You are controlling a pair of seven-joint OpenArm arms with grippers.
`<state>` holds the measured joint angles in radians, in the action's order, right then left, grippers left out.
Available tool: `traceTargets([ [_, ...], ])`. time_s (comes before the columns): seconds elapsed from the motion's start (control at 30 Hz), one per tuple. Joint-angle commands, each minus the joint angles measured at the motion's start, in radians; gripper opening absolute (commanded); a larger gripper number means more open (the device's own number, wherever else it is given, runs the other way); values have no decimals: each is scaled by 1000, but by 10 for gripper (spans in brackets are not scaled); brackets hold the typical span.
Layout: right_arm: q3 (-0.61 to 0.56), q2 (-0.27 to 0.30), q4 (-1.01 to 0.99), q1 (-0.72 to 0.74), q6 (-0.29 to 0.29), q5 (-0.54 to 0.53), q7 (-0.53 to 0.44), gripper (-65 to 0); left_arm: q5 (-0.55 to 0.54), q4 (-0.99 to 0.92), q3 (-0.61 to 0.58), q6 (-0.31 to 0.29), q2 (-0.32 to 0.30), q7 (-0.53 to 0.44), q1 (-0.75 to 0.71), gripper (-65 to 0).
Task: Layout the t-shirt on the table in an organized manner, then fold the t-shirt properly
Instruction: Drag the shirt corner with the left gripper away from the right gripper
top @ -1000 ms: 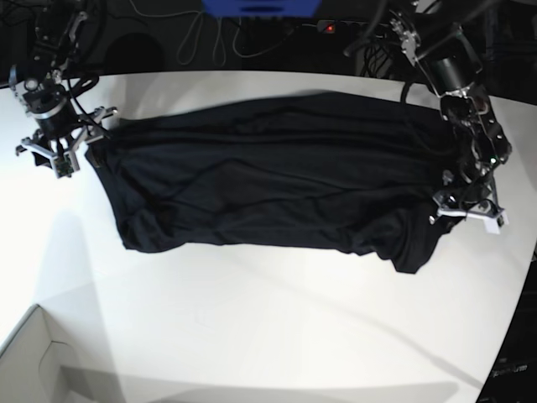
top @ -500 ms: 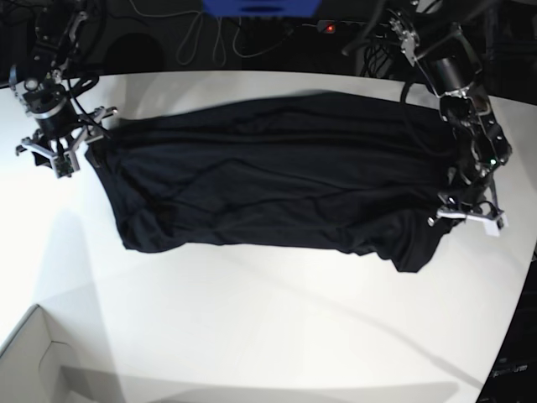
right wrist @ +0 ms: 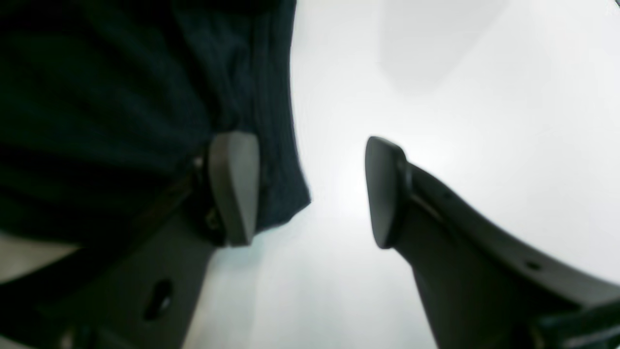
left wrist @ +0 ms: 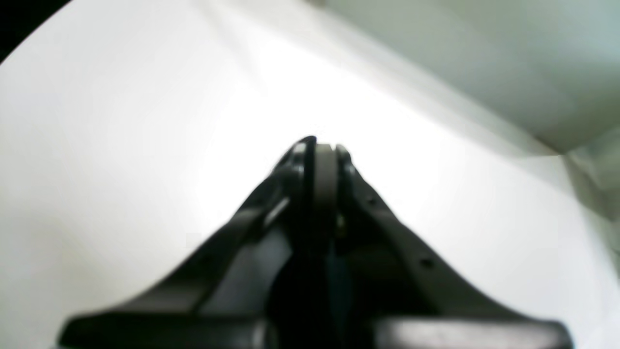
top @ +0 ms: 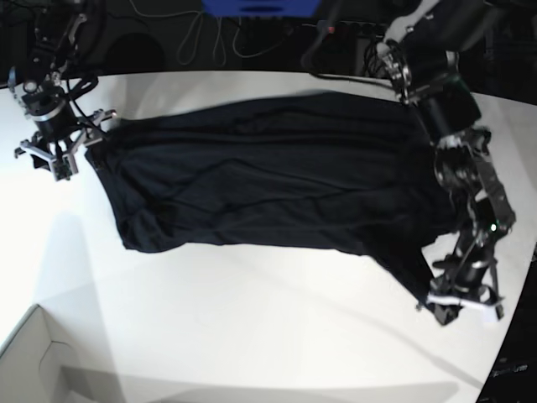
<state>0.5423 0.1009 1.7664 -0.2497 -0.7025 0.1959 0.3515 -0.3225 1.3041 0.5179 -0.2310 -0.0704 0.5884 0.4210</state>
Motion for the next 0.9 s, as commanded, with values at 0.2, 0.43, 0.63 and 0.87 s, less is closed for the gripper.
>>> traceTargets([
  [0.2,43,23,17,11,4,-14,-24,-298,-8,-260,-25,-5,-16,-61,255,-649],
  [0.43,55,26,17,13,4,-14,-24,-298,-8,-485,-32,-5,-55,-152,408,-649],
  [0.63,57,26,17,11,4,-14,-24,-298,-8,-512,-32,26,-65,-195,464,-649],
  [0.87,57,26,19,11,4,-14,-24,-298,-8,-539,-32,72,-95,-241,482,-649],
])
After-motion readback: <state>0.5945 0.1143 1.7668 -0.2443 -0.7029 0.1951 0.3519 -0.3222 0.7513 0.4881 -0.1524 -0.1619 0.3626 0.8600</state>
